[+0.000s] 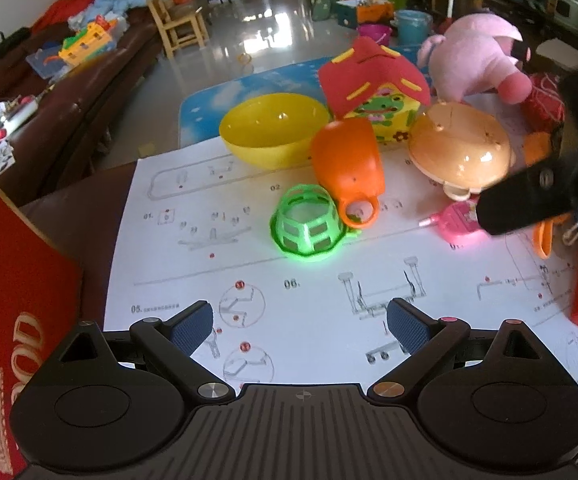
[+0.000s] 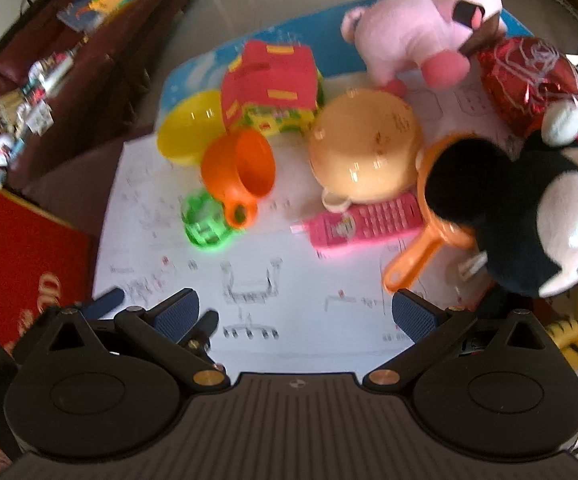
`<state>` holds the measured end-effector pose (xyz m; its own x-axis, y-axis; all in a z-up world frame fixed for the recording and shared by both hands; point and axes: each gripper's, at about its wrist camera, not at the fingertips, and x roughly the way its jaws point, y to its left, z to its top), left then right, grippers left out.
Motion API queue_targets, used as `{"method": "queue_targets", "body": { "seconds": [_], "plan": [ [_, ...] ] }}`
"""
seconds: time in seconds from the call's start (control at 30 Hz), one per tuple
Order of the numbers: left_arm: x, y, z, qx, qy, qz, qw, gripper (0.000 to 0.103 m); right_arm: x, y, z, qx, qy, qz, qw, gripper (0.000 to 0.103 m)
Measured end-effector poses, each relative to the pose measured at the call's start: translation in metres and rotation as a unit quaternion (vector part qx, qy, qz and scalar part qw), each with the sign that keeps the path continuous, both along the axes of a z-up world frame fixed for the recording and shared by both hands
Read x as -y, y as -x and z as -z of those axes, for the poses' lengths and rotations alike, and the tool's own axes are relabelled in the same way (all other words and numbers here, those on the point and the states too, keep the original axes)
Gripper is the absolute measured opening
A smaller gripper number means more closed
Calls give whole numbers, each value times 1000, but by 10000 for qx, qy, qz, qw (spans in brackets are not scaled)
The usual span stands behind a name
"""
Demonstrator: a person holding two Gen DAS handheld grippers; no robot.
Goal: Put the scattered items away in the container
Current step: 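Move the right tool toward the orange handled cup on the sheet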
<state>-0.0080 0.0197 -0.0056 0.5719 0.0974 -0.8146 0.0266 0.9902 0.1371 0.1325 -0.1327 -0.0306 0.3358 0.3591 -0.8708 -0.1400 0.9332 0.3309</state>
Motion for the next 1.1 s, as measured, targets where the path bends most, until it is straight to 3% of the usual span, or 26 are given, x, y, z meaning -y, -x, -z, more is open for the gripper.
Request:
{"method": "queue_targets", "body": {
  "seconds": [0.2,0.3,0.43,0.6,0.8,0.97,1.1],
  "plan": [
    [1,-18,-1,216,61,277,9994,99,-10,-22,-4,312,-177,-98,9993,100],
    [4,-32,2,299,76,426,9986,99,-16,-35,-4,513,-374,-176,9978,94],
    [2,-50,7,460,71,510,9976,99,-23,-55,7,722,-617,-254,9952,80],
    [-1,-68,14,545,98,644,9964,96,-31,-73,29,579,-844,-328,9942,60],
    [-1,-85,28,413,318,722,9960,83,-53,-85,42,547,-834,-585,9933,37],
    [0,-90,31,503,313,786,9951,80,-61,-90,42,637,-809,-729,9920,36],
    [-9,-85,31,498,559,759,9943,80,-54,-87,43,525,-934,-756,9914,33]
  ]
}}
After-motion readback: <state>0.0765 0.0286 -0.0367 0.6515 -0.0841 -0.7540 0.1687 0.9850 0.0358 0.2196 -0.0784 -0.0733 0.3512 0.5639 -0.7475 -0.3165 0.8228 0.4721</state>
